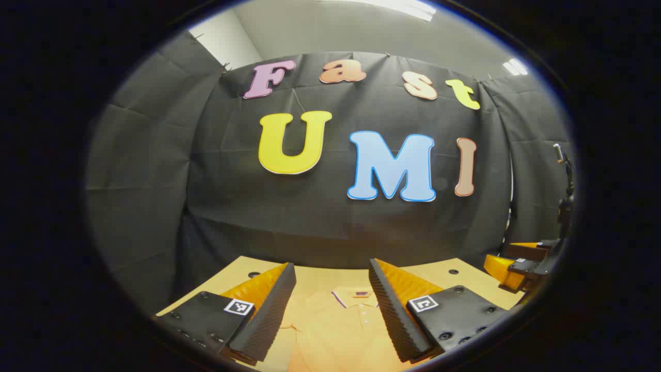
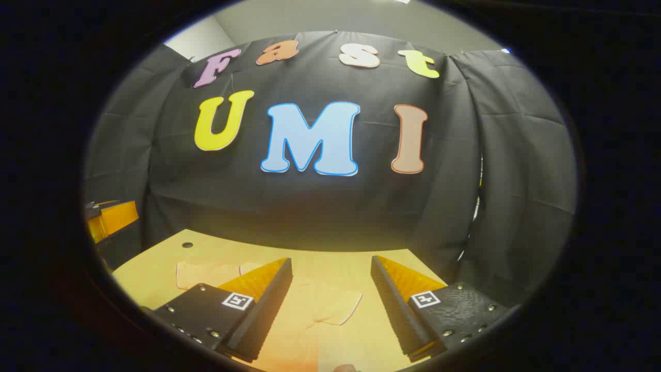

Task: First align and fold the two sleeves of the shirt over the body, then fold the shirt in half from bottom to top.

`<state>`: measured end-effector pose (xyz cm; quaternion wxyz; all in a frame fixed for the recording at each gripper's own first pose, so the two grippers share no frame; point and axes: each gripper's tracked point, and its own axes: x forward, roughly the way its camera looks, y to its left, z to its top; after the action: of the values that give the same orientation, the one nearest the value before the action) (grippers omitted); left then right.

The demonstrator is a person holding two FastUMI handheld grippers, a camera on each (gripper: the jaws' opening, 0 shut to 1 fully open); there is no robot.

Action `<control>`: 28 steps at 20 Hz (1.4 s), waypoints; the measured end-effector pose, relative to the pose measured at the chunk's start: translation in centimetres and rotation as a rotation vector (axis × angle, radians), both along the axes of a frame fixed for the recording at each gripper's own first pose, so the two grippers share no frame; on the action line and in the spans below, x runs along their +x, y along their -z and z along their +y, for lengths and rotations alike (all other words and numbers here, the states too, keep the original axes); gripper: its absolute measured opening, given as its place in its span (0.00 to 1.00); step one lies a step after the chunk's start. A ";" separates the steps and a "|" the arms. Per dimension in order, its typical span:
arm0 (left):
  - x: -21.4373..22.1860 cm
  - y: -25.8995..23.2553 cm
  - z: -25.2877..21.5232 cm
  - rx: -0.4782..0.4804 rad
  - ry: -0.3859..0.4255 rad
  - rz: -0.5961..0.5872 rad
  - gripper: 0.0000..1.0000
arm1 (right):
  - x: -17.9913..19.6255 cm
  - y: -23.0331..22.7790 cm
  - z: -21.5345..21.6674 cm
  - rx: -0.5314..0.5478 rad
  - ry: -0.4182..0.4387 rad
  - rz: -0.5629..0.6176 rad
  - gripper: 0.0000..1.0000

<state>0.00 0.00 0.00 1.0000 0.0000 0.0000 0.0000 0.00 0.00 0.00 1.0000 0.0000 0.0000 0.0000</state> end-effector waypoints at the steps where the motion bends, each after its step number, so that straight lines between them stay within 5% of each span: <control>1: 0.1 0.1 0.1 -0.003 -0.003 0.004 0.94 | 0.0 -0.1 0.1 -0.005 -0.002 0.000 0.95; 19: 0.5 0.4 0.2 -0.006 -0.006 0.011 0.93 | 0.9 0.7 1.1 -0.028 -0.039 0.028 0.95; 28: 1.0 2.1 0.4 -0.010 -0.022 0.046 0.94 | 5.7 4.5 -0.3 -0.010 -0.011 0.119 0.95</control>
<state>0.98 0.40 -2.13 0.9997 -0.0052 0.0232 0.0111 5.66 -0.27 -4.53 0.9982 -0.0049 0.0593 0.0056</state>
